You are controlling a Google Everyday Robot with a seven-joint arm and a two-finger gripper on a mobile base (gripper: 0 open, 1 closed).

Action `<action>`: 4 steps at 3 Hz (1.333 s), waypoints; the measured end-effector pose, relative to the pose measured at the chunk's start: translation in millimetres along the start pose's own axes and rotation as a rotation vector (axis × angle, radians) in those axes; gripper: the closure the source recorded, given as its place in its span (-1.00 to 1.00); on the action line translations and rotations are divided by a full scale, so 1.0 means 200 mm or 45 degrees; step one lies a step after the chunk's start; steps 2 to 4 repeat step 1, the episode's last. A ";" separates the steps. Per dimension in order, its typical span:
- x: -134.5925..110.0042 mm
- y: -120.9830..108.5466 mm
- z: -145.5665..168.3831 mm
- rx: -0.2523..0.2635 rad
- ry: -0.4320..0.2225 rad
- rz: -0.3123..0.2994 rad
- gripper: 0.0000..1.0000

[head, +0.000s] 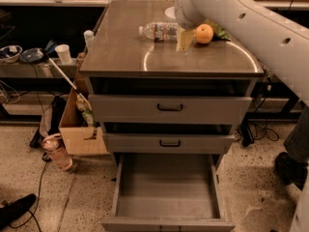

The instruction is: Pick water bottle from bottom drawer and place on counter

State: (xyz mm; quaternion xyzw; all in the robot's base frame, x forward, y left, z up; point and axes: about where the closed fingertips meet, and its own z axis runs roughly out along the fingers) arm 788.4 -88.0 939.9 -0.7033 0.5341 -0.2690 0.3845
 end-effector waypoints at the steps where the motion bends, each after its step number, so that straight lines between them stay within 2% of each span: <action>1: 0.00 0.00 0.00 0.000 0.000 0.000 -1.00; 4: 0.00 0.00 0.00 0.000 0.000 0.000 -1.00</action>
Offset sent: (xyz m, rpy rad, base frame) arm 0.0000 0.0000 0.0000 0.0000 0.0000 0.0000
